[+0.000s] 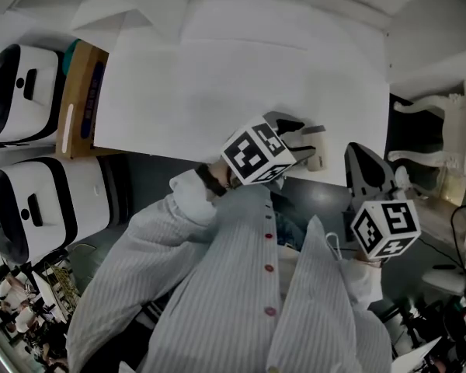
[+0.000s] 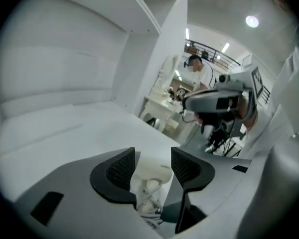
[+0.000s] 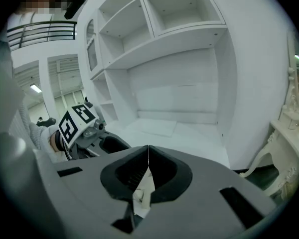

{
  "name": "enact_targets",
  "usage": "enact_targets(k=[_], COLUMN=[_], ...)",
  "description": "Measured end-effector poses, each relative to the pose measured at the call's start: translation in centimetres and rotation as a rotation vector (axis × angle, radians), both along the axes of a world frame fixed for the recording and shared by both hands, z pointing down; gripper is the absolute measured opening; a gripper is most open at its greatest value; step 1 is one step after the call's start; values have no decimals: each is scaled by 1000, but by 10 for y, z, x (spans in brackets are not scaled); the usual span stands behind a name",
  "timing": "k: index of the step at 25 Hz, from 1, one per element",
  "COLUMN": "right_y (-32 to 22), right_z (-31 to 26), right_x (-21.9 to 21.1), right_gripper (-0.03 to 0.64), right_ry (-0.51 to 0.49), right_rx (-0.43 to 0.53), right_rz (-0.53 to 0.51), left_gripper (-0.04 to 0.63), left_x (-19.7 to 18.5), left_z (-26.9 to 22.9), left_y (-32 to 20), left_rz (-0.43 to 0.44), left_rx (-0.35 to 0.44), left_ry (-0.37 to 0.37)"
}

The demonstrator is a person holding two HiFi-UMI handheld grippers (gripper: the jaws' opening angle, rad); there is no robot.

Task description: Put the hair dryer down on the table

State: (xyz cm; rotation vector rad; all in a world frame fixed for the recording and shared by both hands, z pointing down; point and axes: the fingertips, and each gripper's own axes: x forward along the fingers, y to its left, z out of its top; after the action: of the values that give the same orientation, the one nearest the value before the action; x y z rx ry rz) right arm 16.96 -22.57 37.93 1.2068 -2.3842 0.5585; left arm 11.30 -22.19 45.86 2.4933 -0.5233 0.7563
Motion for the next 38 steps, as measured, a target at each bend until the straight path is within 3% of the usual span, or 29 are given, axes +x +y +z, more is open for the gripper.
enact_targets(k=[7,16,25,38], right_y=[-15,-26,-29,-22], right_z=[-34,-73,-107,-121], right_x=[-24,-42,-55,-63], right_gripper=[12,11,12,11], right_ry=[-2,-29,-120,-166], right_rx=[81,182,260,262], right_rz=[-71,-109,-144,-174], left_gripper=[208,139,11,9], left_x=[-12,-19,-34,-38], left_z=[-98,-185,-217,-224], left_y=[-17,-21,-26,-17], left_rz=[-107,-144,-233,-252], left_rx=[83,245,311,355], left_ry=[229,374,416,394])
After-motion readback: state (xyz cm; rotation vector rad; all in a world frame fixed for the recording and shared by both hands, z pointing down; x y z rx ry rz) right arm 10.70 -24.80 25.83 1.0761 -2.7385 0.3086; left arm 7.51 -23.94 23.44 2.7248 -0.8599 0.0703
